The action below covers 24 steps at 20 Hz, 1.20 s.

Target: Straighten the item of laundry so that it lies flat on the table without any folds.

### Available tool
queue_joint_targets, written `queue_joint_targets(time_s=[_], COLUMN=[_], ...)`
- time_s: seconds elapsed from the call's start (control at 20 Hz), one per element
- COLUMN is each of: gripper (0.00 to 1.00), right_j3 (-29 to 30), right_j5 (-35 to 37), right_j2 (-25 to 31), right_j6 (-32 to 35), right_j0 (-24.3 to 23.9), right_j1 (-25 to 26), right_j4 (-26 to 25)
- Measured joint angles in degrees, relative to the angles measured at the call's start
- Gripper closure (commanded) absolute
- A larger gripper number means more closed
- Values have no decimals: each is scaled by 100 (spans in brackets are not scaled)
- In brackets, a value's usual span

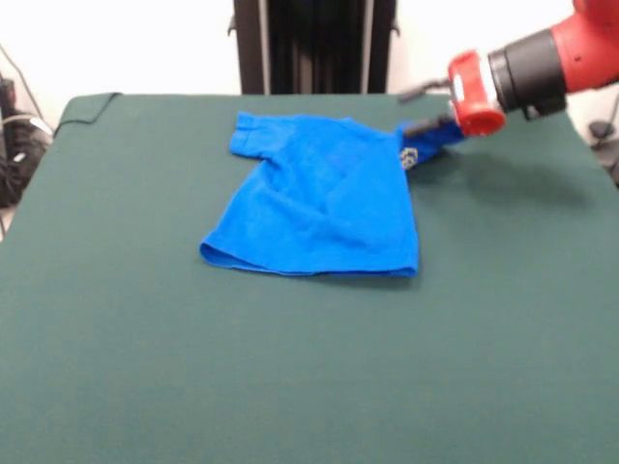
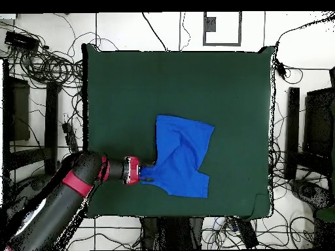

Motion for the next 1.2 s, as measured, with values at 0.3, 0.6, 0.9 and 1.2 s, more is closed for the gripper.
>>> queue_joint_targets(time_s=[0.3,0.6,0.9,1.2], gripper=[0,0,0,0], right_j3=[-27,-10,2,64], right_j5=[558,-12,-681,-1364], right_j2=[-248,-248,-247,-256], right_j6=[0,0,0,0], right_j0=[83,42,35,-7], right_j1=[101,123,236,495], right_j4=[-582,-635,-634,-633])
